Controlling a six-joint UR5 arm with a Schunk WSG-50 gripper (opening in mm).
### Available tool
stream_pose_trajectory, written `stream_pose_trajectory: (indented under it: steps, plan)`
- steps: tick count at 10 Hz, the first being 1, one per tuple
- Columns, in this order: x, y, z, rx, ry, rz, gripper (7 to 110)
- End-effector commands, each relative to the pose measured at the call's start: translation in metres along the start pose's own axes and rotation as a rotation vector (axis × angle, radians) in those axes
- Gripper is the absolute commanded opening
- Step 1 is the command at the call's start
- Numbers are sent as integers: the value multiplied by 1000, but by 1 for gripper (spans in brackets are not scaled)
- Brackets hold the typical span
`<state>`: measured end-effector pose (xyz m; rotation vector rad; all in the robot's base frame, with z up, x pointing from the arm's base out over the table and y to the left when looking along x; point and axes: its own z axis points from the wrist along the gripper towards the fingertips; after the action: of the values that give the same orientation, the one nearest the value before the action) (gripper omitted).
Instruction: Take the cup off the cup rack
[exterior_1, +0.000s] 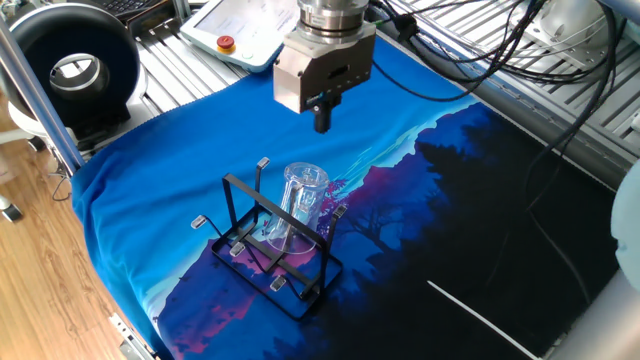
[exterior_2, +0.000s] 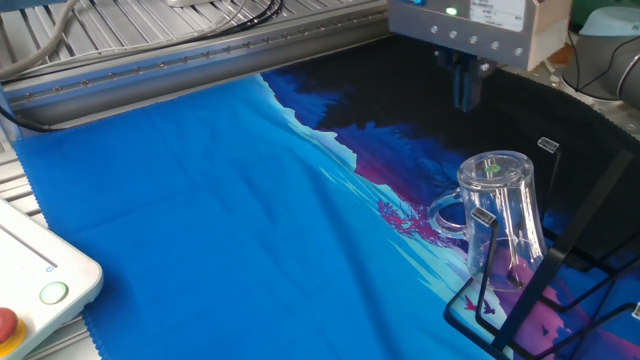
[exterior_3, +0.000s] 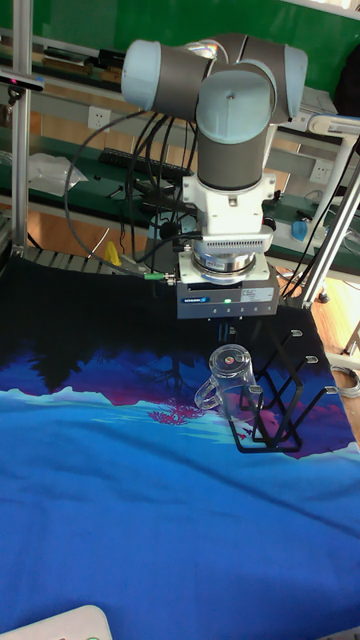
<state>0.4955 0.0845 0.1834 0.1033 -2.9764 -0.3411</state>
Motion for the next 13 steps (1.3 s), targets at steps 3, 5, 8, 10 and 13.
stream_pose_trajectory:
  steps: [3, 5, 8, 10, 13]
  plan:
    - [31, -3, -4, 22, 122, 120, 7]
    - [20, -5, -3, 27, 79, 131, 7]
    - [17, -16, -3, 71, 65, 132, 7]
    - [16, -5, -3, 26, 62, 39, 7]
    - [-26, 20, 20, -139, 8, 3, 7]
